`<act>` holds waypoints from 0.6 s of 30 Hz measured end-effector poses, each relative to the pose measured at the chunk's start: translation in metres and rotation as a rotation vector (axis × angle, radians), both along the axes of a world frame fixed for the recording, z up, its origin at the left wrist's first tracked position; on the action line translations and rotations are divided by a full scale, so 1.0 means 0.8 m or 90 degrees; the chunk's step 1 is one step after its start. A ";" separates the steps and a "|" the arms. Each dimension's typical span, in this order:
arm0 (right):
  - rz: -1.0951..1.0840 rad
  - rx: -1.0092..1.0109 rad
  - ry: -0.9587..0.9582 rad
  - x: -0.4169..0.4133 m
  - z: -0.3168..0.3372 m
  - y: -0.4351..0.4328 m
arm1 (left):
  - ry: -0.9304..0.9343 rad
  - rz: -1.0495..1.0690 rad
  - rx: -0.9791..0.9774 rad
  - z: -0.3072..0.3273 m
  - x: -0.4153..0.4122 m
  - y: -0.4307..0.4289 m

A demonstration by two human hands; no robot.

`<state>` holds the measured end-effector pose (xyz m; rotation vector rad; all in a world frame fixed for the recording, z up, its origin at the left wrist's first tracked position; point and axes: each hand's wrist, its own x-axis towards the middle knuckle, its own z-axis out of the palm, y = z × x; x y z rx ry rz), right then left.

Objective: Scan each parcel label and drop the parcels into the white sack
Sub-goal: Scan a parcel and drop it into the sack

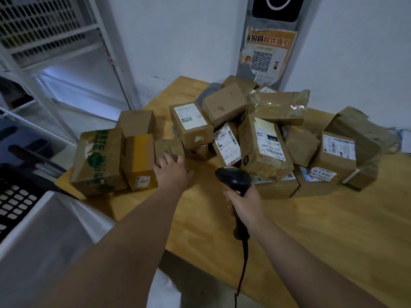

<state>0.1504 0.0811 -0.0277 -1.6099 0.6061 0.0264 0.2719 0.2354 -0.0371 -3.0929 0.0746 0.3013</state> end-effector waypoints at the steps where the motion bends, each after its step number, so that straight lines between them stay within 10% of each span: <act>1: 0.004 0.001 0.003 0.001 -0.002 -0.002 | -0.012 -0.003 0.000 0.000 -0.003 -0.003; 18: 0.035 0.015 -0.011 0.000 -0.009 0.001 | -0.075 0.000 -0.121 -0.012 -0.065 0.011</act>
